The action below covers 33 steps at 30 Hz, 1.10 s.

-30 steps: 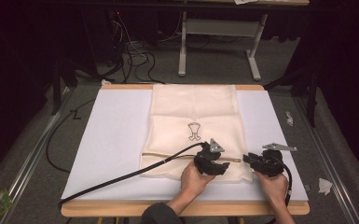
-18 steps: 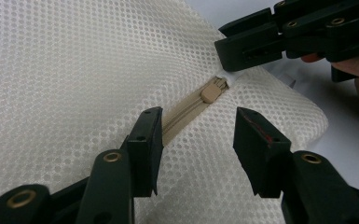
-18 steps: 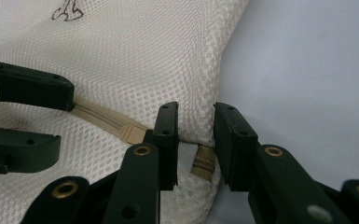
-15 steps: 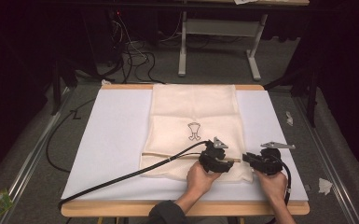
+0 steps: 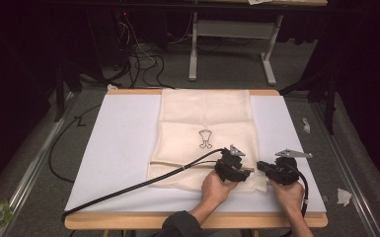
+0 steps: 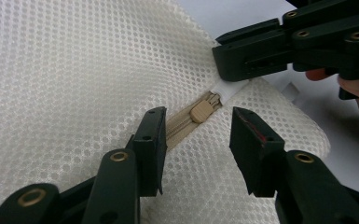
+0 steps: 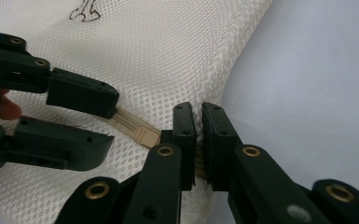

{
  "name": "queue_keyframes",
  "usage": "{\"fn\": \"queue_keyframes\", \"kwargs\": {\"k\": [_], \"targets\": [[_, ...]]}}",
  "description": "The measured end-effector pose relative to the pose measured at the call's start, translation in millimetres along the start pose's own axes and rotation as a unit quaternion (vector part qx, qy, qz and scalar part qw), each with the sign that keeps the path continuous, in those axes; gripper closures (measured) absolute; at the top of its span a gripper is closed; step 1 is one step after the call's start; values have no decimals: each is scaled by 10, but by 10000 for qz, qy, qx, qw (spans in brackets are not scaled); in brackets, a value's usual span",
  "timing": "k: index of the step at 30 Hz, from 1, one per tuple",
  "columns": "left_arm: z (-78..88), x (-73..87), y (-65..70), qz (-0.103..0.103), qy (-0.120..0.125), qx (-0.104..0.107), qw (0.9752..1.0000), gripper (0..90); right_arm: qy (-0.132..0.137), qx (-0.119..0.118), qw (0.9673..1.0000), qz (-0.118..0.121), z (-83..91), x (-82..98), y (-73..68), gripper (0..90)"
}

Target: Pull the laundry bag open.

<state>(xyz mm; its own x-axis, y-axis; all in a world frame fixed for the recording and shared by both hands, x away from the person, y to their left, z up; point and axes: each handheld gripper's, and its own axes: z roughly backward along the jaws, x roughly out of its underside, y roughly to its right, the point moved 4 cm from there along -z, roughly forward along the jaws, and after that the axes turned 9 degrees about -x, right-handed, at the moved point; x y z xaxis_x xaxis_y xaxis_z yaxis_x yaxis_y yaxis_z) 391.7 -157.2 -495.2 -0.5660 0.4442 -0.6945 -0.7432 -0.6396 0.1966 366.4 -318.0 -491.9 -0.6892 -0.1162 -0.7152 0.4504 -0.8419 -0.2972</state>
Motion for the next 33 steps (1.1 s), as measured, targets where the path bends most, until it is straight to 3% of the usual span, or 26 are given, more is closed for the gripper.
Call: {"fn": "queue_keyframes", "kwargs": {"k": [7, 11, 12, 18, 22, 33], "targets": [[-61, -4, 5, 255, 22, 170, 9995, 568, 86, -103, 9999, 103, 23, -36, -49, 858], [-106, -50, 65, 115, -76, 153, 9998, 570, 99, -138, 9998, 76, 30, -46, -56, 858], [-124, -62, 61, 300, -91, 321, 9990, 570, 98, -140, 9998, 77, 31, -47, -55, 859], [-153, -57, 36, 444, -65, 450, 9980, 627, 101, -184, 9997, 81, 30, -46, -40, 858], [-157, -52, 31, 444, -63, 519, 9976, 691, 101, -206, 9997, 22, 25, -38, -35, 858], [-179, -44, 46, 397, 40, 440, 9982, 817, 53, -187, 9998, 31, 12, -22, -23, 857]]}}
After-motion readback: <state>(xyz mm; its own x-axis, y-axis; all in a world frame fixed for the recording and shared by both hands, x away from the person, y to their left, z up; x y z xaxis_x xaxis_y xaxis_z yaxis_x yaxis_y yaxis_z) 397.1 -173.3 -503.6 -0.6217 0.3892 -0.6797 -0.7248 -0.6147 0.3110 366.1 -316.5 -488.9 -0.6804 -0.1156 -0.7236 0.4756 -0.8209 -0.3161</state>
